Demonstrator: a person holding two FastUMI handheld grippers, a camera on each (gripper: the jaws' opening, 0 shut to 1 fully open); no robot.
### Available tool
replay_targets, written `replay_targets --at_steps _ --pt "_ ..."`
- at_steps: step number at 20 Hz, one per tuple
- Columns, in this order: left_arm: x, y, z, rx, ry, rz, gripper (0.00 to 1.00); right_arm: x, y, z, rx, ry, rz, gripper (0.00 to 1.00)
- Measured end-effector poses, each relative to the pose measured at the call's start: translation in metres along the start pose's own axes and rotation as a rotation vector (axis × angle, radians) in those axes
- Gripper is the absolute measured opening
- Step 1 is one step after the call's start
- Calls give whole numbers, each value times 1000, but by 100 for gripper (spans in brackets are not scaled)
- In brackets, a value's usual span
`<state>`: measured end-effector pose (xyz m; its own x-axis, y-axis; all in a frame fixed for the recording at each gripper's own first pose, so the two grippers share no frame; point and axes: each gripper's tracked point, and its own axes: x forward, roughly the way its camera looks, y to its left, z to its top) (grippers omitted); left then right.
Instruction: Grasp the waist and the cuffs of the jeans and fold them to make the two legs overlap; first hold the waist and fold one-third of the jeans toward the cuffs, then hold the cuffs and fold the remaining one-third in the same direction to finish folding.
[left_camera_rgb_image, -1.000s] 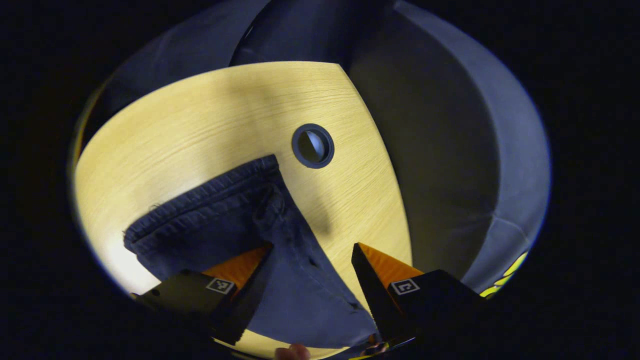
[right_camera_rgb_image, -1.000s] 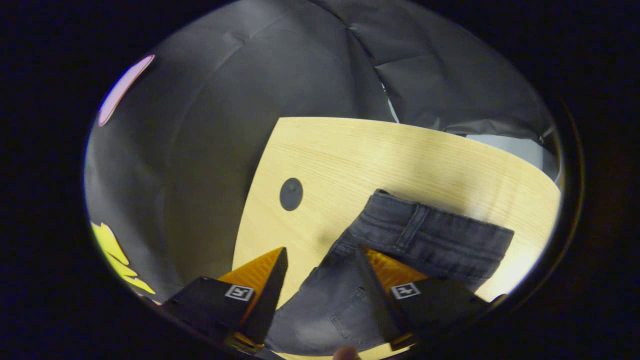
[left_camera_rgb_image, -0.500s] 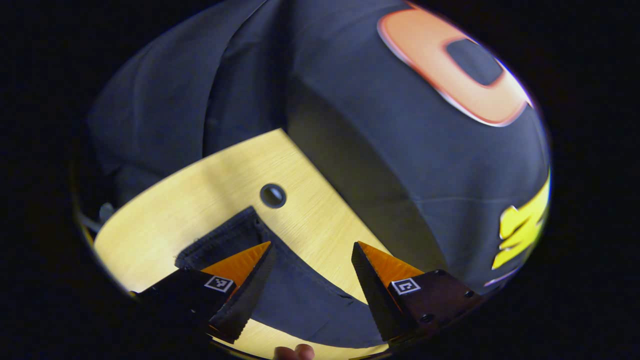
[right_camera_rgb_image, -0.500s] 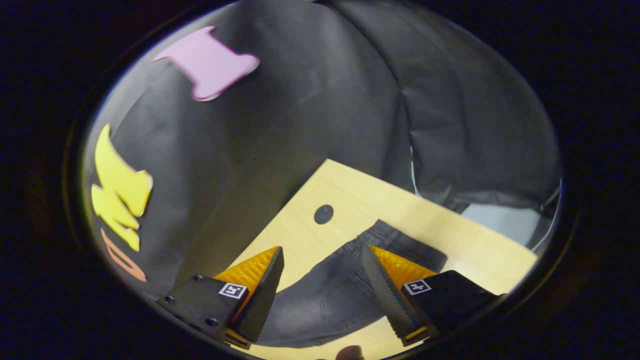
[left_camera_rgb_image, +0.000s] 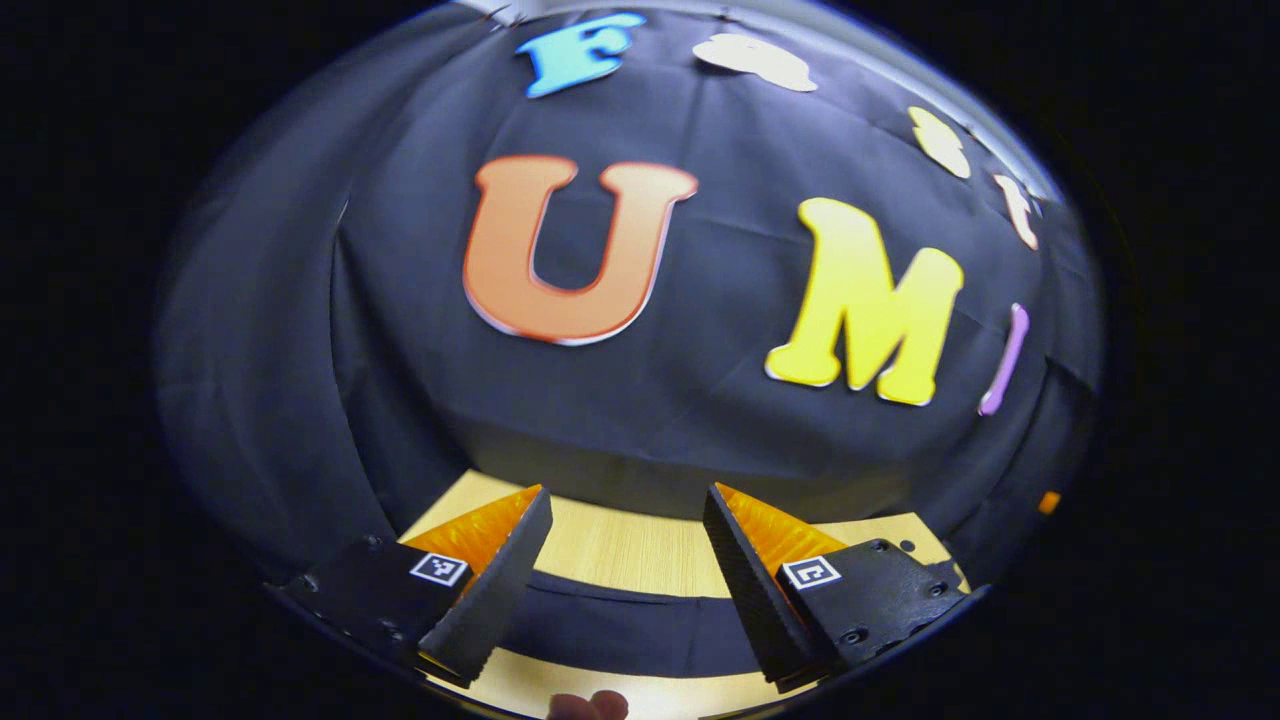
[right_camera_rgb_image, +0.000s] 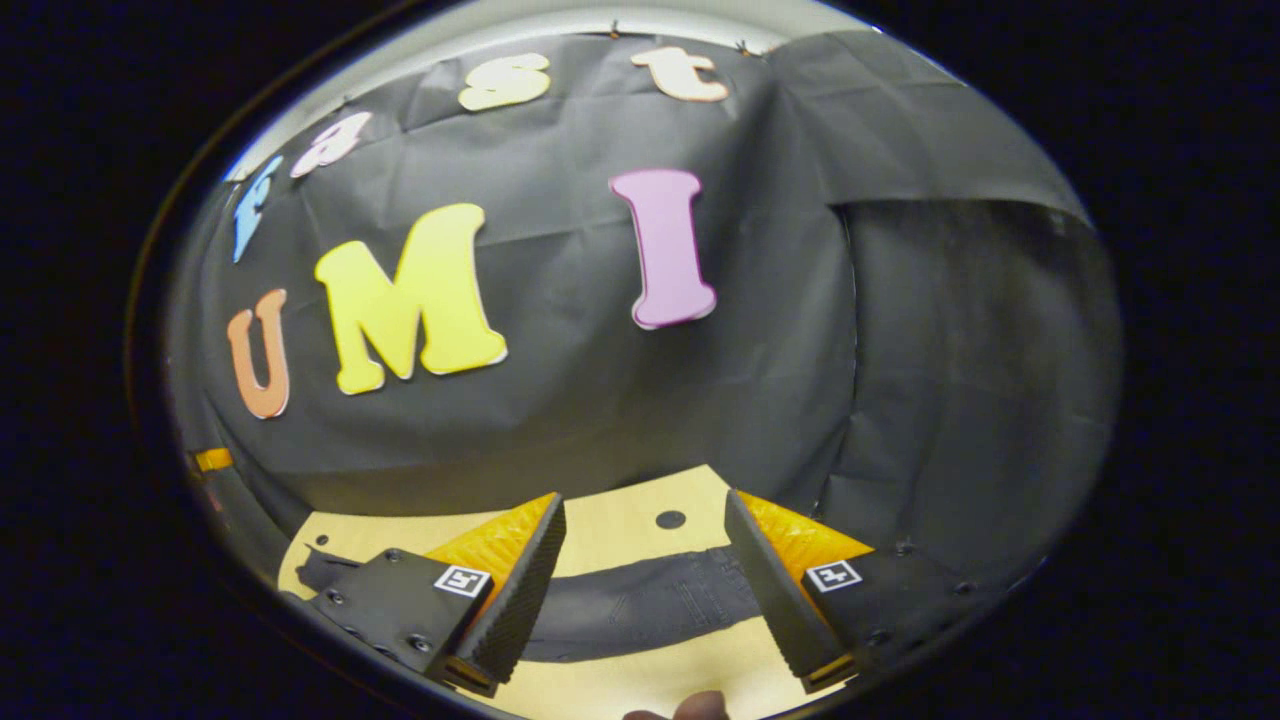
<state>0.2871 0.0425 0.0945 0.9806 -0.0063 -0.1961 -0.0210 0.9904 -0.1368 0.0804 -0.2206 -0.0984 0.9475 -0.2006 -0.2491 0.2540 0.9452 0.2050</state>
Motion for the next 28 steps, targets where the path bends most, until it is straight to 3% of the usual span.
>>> replay_targets --at_steps 5,9,10,11,14,22,28 --pt "-66 -44 -2 48 -102 -25 98 -50 2 -14 -57 -60 14 96" --pt "-92 -77 -26 66 -65 -45 98 -54 -14 -47 -96 -10 0 98" --pt "-97 -81 -33 55 -44 -44 98 -49 -21 -57 -100 6 -4 93" --pt "-100 -87 -40 45 -18 -43 98 -40 -29 -69 -98 27 -9 98" --pt "-103 -102 -49 31 37 -35 98 1 -56 -104 -56 87 -31 99" --pt "-115 -112 -28 72 9 65 98 145 -144 -204 17 255 -129 99" --pt "-115 -110 -42 28 60 130 98 183 -161 -259 35 388 -130 99"
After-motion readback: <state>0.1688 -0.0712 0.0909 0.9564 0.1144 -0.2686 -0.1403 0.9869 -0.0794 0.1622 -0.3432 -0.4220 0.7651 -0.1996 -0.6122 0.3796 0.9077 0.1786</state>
